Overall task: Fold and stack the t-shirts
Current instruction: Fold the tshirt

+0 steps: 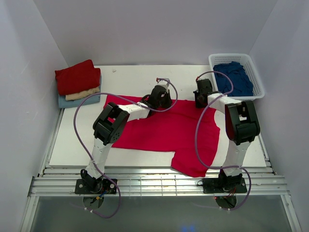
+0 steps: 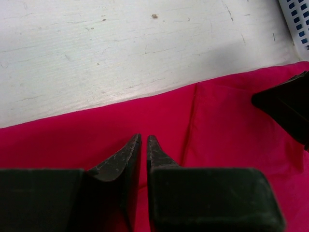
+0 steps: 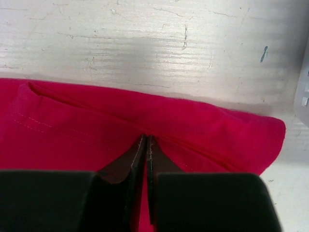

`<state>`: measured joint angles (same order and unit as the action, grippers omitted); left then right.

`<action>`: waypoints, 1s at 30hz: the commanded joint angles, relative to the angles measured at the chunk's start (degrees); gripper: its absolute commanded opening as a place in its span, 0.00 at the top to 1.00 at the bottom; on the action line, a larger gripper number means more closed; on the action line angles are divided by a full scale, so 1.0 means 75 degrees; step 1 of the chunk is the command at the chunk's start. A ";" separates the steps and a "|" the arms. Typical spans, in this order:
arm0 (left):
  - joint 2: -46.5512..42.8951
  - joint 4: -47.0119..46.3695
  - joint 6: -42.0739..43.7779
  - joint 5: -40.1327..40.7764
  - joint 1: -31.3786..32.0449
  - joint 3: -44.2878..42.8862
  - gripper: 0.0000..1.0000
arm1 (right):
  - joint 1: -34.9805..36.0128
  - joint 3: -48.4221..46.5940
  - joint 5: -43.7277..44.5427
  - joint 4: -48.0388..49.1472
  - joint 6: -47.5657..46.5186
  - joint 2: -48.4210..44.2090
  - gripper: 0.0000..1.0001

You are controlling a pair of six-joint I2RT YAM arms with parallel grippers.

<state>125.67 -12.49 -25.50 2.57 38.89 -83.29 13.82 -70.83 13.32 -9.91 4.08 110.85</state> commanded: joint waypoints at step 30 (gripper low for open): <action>-0.0665 -0.0128 -0.0093 0.0185 0.0169 0.0722 0.80 | 0.2632 0.3150 0.1609 -0.1419 0.1717 -0.3669 0.92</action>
<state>125.32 -12.95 -26.20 3.18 39.40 -78.83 31.29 -47.99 20.93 -17.63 12.62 86.74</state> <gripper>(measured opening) 0.199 0.079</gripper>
